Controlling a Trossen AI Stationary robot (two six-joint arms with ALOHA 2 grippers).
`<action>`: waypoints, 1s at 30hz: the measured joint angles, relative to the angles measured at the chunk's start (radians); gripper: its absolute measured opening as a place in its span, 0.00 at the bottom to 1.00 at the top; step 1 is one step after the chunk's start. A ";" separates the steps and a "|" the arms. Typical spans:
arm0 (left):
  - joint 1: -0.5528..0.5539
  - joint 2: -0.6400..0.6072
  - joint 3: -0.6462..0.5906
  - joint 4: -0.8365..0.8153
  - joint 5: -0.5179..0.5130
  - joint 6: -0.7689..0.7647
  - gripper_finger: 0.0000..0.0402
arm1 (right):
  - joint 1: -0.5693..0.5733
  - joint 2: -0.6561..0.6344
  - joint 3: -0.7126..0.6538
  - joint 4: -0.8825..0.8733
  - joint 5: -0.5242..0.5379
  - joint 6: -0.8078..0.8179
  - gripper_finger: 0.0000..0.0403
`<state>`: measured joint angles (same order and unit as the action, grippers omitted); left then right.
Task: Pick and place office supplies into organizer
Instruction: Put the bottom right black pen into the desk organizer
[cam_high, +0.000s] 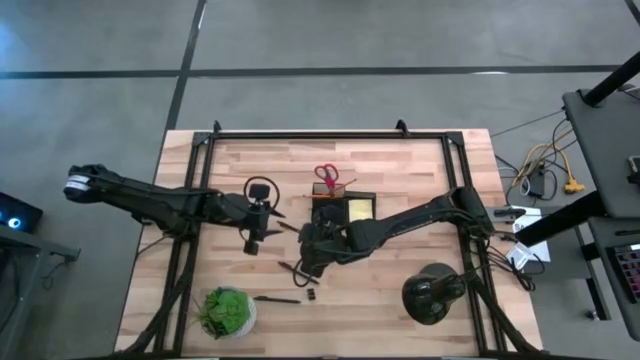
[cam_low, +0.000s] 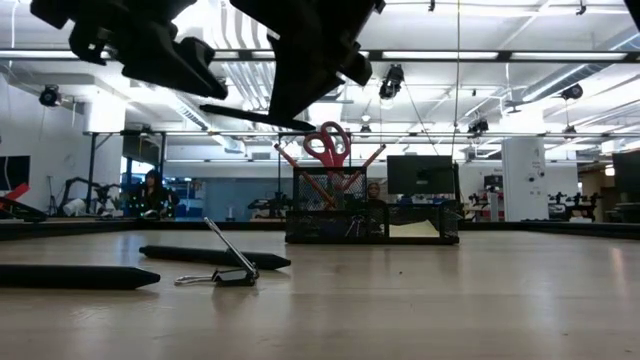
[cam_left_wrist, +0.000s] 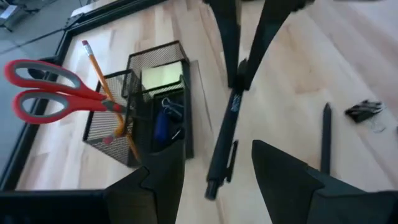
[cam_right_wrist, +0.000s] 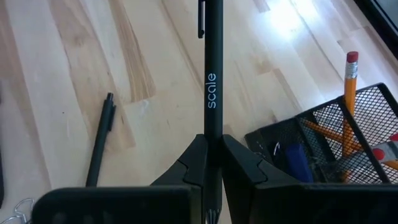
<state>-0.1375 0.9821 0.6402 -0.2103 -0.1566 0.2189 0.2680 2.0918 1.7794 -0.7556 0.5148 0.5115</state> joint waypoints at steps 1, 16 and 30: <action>0.001 0.000 -0.002 -0.002 0.000 0.010 0.43 | 0.000 -0.001 0.000 0.000 0.000 0.000 0.05; 0.001 0.107 0.006 0.021 0.034 0.077 0.43 | 0.000 -0.004 0.000 0.007 -0.021 -0.025 0.05; 0.001 0.141 0.032 0.022 0.028 0.077 0.20 | 0.000 -0.006 0.000 0.004 -0.021 -0.026 0.06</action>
<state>-0.1364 1.1230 0.6724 -0.1878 -0.1287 0.2955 0.2680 2.0861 1.7794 -0.7517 0.4934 0.4858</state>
